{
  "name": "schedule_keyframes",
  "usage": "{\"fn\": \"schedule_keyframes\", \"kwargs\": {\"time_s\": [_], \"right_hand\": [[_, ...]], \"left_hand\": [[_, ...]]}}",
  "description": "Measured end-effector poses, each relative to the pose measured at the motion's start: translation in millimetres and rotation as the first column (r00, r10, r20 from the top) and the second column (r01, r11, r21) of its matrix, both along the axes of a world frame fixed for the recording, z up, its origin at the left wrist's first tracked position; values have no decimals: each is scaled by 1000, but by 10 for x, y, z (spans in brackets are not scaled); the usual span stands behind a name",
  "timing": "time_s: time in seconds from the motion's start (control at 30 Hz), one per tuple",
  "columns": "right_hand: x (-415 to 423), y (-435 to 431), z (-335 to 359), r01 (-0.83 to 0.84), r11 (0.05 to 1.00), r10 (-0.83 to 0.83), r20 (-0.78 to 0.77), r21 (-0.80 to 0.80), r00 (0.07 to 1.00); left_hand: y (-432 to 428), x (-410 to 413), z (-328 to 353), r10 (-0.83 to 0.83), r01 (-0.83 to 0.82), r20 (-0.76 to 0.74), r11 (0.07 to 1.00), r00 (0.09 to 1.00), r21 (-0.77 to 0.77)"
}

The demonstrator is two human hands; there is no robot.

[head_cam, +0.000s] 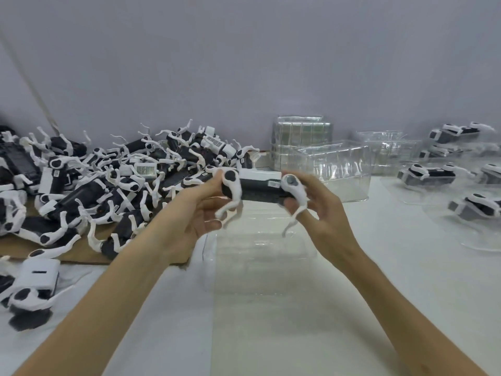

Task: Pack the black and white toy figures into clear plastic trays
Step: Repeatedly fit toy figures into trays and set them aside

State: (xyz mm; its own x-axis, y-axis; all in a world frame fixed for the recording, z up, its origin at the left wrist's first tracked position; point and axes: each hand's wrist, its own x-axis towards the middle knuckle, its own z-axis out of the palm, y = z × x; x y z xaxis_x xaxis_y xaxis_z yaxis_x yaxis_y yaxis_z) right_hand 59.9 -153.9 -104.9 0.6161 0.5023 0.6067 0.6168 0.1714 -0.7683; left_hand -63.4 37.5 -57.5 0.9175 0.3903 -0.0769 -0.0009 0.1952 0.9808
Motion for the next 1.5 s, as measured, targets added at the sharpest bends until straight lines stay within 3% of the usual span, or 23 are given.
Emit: {"fn": "schedule_keyframes", "kwargs": {"time_s": [0.13, 0.2, 0.33, 0.43, 0.53, 0.63, 0.73, 0.83, 0.97, 1.07, 1.17, 1.27, 1.33, 1.5], "right_hand": [[38, -26, 22, -41, 999, 39, -86, -22, 996], [81, -64, 26, -47, 992, 39, -70, -115, 997], [146, -81, -58, -31, 952, 22, -32, -304, 999], [160, -65, -121, 24, 923, -22, 9, -383, 1000], [167, -45, -141, 76, 892, -58, 54, -446, 997], [149, -20, -157, 97, 880, -76, 64, -465, 995], [134, 4, -154, 122, 871, -113, 48, -476, 992], [132, -6, -134, 17, 863, -58, -66, -504, 996], [162, -29, -138, -69, 848, 4, -124, -526, 992], [193, -50, -164, -134, 888, 11, -270, -440, 963], [268, -58, -176, -95, 916, -84, -421, -389, 903], [324, -91, -196, -102, 813, -190, -427, -573, 884], [304, -115, -200, -164, 766, -170, -442, -622, 880], [223, -87, -165, -207, 839, -22, -411, -504, 911]], "left_hand": [[-23, 29, -139, 158, -98, -149, 932, 976, 348], [-25, 24, -230, 252, -162, -122, 855, 960, 494], [-27, 14, -542, 244, -167, -21, 721, 970, 673], [-34, 3, -748, 207, -199, 63, 744, 976, 638], [1, -43, -811, 141, -143, 38, 884, 989, 446], [24, -97, -809, 102, -110, 43, 943, 994, 313], [-22, -139, -788, 125, -141, 71, 939, 990, 314], [-66, -174, -811, 194, -201, 58, 898, 979, 391], [-76, -209, -818, 240, -234, 31, 900, 970, 368], [-74, -218, -815, 280, -278, 54, 875, 958, 396], [-93, -208, -828, 295, -300, 75, 866, 953, 400], [-102, -190, -843, 308, -303, 41, 889, 951, 344], [-111, -174, -852, 290, -278, 7, 908, 957, 313], [-77, -181, -851, 219, -255, 138, 901, 966, 351]]}}
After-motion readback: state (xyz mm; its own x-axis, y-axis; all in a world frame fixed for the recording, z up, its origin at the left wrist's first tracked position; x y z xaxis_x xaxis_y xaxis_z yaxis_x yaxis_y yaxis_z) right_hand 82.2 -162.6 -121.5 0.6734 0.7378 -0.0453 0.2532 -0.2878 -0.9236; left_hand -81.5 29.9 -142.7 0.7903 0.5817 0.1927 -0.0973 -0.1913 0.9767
